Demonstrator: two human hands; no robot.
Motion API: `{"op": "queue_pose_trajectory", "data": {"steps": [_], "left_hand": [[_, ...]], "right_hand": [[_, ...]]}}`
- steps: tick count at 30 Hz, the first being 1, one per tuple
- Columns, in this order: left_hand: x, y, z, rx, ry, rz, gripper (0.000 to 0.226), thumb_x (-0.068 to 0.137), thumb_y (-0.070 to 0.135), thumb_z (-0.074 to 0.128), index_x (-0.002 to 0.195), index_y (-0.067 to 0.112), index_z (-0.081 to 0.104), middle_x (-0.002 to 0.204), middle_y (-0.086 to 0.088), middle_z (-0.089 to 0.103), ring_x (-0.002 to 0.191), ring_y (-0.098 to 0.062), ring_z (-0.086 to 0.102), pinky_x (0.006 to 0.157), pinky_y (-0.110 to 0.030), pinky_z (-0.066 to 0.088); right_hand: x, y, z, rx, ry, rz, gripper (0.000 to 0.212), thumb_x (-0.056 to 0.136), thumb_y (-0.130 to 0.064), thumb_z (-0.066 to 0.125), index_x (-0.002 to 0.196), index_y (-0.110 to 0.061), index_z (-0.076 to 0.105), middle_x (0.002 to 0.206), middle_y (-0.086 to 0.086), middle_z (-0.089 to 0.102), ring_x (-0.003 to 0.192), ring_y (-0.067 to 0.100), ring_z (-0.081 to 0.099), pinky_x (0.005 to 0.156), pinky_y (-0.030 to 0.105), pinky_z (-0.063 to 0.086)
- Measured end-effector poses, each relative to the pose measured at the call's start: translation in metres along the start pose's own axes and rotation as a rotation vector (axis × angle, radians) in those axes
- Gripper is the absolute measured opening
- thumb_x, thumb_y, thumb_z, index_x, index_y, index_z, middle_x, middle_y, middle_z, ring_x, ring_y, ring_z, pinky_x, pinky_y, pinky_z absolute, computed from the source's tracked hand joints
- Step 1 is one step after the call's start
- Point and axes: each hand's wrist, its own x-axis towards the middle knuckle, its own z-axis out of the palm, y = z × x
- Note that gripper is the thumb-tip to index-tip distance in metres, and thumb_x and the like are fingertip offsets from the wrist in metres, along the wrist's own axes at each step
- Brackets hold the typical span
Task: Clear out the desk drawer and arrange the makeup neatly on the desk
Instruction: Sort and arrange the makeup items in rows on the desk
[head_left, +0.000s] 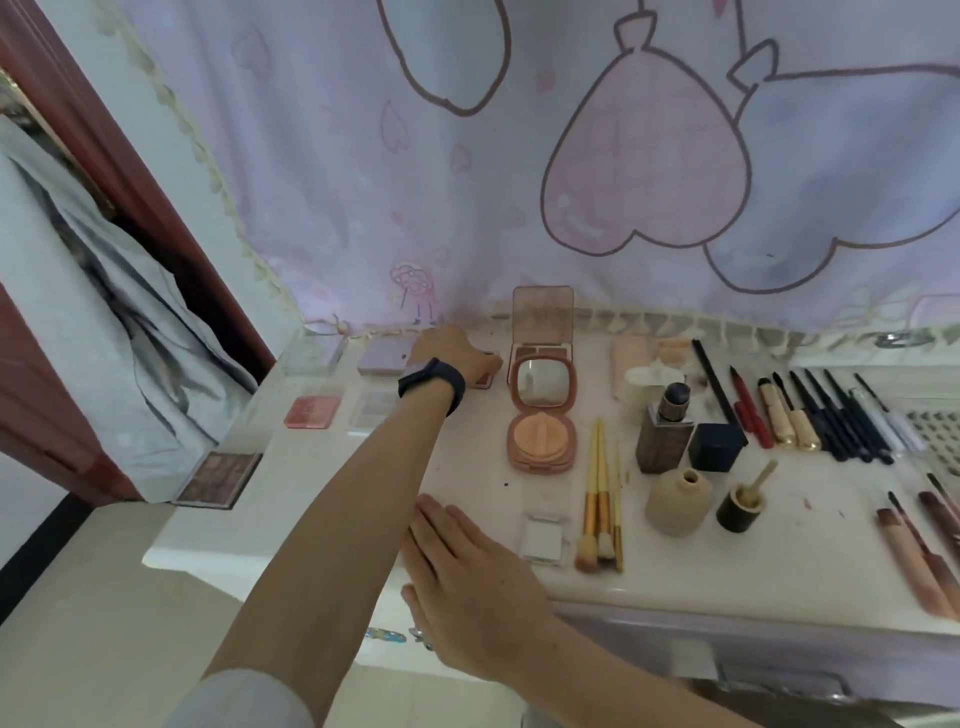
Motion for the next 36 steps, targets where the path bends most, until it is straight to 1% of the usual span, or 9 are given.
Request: {"op": "queue_pose_trajectory", "data": {"steps": [4,7,10,15,20,26,30,32,36], "left_hand": [[0.004,0.004,0.008,0.058,0.026,0.007,0.047,0.076,0.056,0.073,0.073,0.015,0.051,0.071,-0.003,0.053,0.063,-0.021,0.051,0.052,-0.026,0.036],[0.004,0.006,0.01,0.056,0.039,-0.004,0.047,0.078,0.057,0.073,0.088,0.017,0.051,0.081,-0.005,0.054,0.074,-0.025,0.052,0.059,-0.03,0.038],[0.001,0.006,0.012,0.052,0.06,-0.008,0.047,0.079,0.056,0.073,0.093,0.019,0.048,0.081,-0.004,0.053,0.076,-0.026,0.051,0.063,-0.032,0.04],[-0.003,0.004,0.011,0.029,0.077,-0.024,0.044,0.077,0.05,0.074,0.07,0.017,0.045,0.075,-0.005,0.057,0.063,-0.021,0.049,0.05,-0.025,0.031],[-0.008,0.003,0.011,0.056,0.058,-0.031,0.044,0.08,0.054,0.07,0.074,0.015,0.05,0.085,-0.007,0.059,0.074,-0.024,0.053,0.055,-0.027,0.036],[-0.019,-0.007,-0.009,0.056,0.107,0.01,0.051,0.095,0.053,0.05,0.117,0.009,0.065,0.119,-0.014,0.065,0.106,-0.032,0.061,0.083,-0.037,0.046],[-0.034,-0.04,-0.038,-0.018,0.168,0.021,0.043,0.097,0.046,0.05,0.125,0.017,0.064,0.128,-0.009,0.063,0.113,-0.028,0.06,0.083,-0.033,0.044],[-0.048,-0.064,-0.045,0.023,0.132,-0.004,0.044,0.096,0.046,0.051,0.129,0.019,0.061,0.131,-0.01,0.061,0.118,-0.029,0.056,0.089,-0.035,0.045],[-0.072,-0.105,-0.045,0.081,0.03,-0.059,0.055,0.09,0.065,0.051,0.132,0.03,0.057,0.132,-0.014,0.054,0.115,-0.035,0.057,0.098,-0.044,0.046]], "right_hand": [[0.0,0.002,-0.005,-0.057,-0.061,-0.004,0.058,0.099,-0.044,0.045,0.146,-0.01,0.052,0.151,0.009,0.051,0.141,0.024,0.046,0.114,0.035,0.04],[-0.001,0.002,-0.009,-0.066,-0.072,-0.008,0.056,0.101,-0.043,0.043,0.145,-0.011,0.053,0.15,0.008,0.053,0.141,0.024,0.047,0.114,0.035,0.04],[-0.002,0.003,-0.011,-0.072,-0.07,-0.015,0.053,0.101,-0.042,0.042,0.142,-0.012,0.056,0.146,0.007,0.056,0.138,0.024,0.049,0.113,0.036,0.04],[-0.002,0.002,-0.013,-0.089,-0.09,-0.037,0.052,0.104,-0.037,0.033,0.146,-0.011,0.051,0.151,0.009,0.051,0.141,0.026,0.045,0.116,0.038,0.037],[-0.002,0.003,-0.013,-0.076,-0.076,-0.032,0.052,0.103,-0.038,0.036,0.145,-0.012,0.052,0.151,0.008,0.051,0.142,0.026,0.045,0.116,0.037,0.037],[-0.003,0.002,-0.001,-0.036,-0.019,0.003,0.057,0.1,-0.041,0.045,0.145,-0.007,0.052,0.15,0.012,0.052,0.14,0.027,0.047,0.115,0.038,0.039],[-0.001,0.0,0.006,-0.005,0.014,0.012,0.057,0.099,-0.038,0.044,0.145,-0.005,0.049,0.15,0.014,0.05,0.141,0.028,0.046,0.116,0.039,0.038],[-0.001,-0.001,0.007,-0.012,0.029,0.005,0.057,0.098,-0.038,0.045,0.144,-0.004,0.051,0.149,0.015,0.052,0.14,0.029,0.047,0.116,0.039,0.039],[-0.001,0.0,0.004,-0.027,0.043,0.002,0.058,0.098,-0.04,0.048,0.144,-0.005,0.053,0.148,0.015,0.053,0.138,0.029,0.05,0.113,0.039,0.042]]}}
